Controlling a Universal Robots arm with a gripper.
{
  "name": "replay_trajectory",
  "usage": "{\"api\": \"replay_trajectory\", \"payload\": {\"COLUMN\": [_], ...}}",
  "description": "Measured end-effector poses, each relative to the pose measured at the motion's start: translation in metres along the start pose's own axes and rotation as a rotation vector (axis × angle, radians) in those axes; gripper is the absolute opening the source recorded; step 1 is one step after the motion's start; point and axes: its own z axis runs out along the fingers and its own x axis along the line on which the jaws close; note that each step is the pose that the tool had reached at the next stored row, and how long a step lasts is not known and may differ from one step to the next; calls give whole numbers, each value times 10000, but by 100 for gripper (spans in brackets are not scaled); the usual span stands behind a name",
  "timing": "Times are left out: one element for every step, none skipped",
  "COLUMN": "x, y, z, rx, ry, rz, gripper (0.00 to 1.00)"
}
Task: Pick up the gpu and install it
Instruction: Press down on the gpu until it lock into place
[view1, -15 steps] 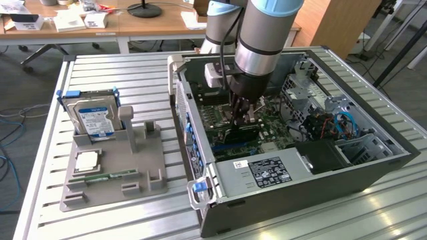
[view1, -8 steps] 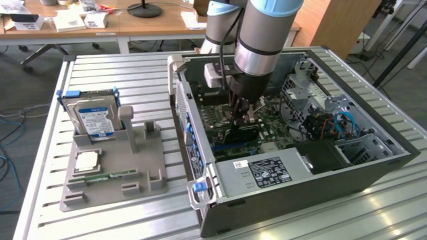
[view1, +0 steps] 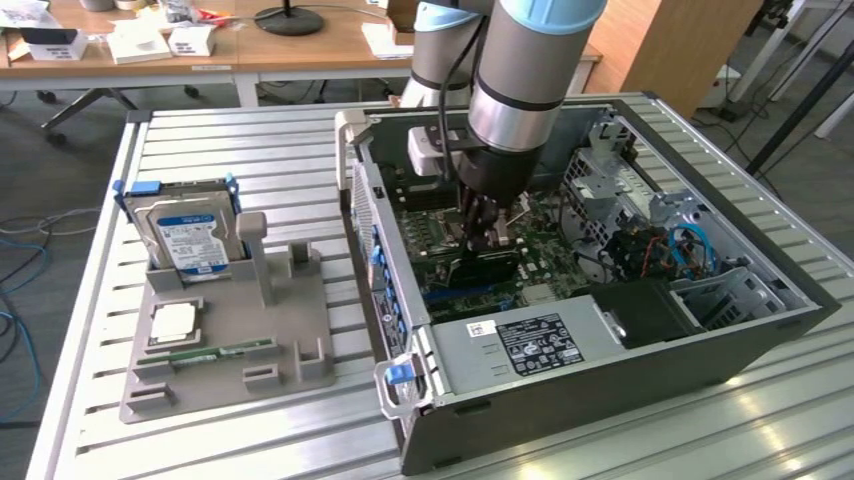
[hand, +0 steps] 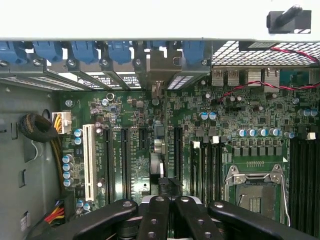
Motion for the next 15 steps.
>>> {"api": "replay_trajectory", "payload": {"x": [0, 0, 1, 4, 9, 15, 20, 22, 22, 22, 22, 23, 23, 23, 23], "y": [0, 0, 0, 1, 1, 0, 0, 0, 0, 0, -1, -1, 0, 0, 0], "z": [0, 0, 0, 0, 0, 0, -1, -1, -1, -1, -1, -1, -1, -1, -1], "rx": [1, 0, 1, 0, -1, 0, 0, 0, 0, 0, 0, 0, 0, 0, 0], "ry": [0, 0, -1, 0, 0, 0, 0, 0, 0, 0, 0, 0, 0, 0, 0], "rz": [0, -1, -4, -7, -12, -15, -17, -17, -17, -18, -20, -21, -21, -22, -22], "gripper": [10, 10, 10, 10, 10, 10, 10, 10, 10, 10, 10, 10, 10, 10, 10]}}
